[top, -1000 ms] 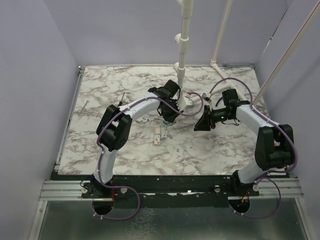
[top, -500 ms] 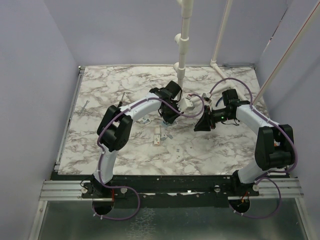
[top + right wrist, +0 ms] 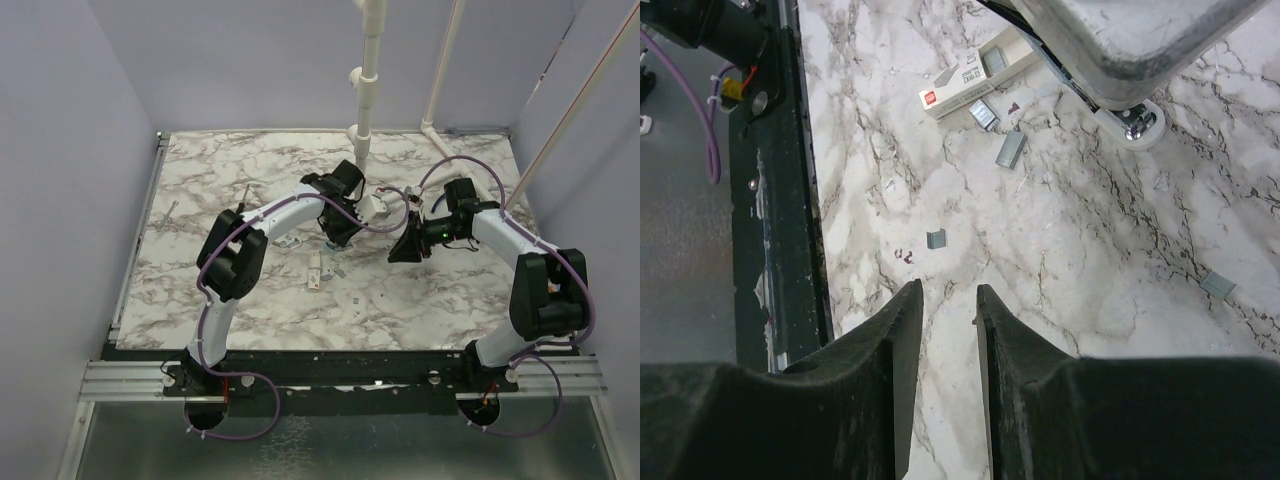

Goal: Load the staples into the stapler
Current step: Install the staple into the stapler.

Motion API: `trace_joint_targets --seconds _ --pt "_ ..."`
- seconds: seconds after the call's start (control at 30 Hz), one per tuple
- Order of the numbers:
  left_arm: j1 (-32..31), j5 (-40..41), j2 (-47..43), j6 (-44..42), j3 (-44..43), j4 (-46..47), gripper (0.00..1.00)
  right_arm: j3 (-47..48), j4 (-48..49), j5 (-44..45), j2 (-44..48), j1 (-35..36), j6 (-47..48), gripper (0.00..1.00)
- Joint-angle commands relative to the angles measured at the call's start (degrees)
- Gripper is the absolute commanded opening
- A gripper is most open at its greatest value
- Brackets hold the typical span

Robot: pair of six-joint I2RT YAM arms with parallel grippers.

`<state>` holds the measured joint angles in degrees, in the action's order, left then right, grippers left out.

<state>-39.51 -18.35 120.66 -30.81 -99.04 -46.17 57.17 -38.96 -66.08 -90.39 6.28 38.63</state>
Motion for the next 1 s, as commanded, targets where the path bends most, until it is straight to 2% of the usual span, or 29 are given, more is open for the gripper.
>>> trace_joint_targets --seconds 0.0,0.97 --pt "-0.7 0.6 1.4 0.5 -2.3 -1.3 0.0 1.5 -0.9 -0.9 -0.3 -0.2 0.9 0.32" --pt "-0.7 2.4 3.0 -0.4 -2.4 -2.3 0.0 1.6 -1.3 -1.0 -0.2 -0.2 1.3 0.32"
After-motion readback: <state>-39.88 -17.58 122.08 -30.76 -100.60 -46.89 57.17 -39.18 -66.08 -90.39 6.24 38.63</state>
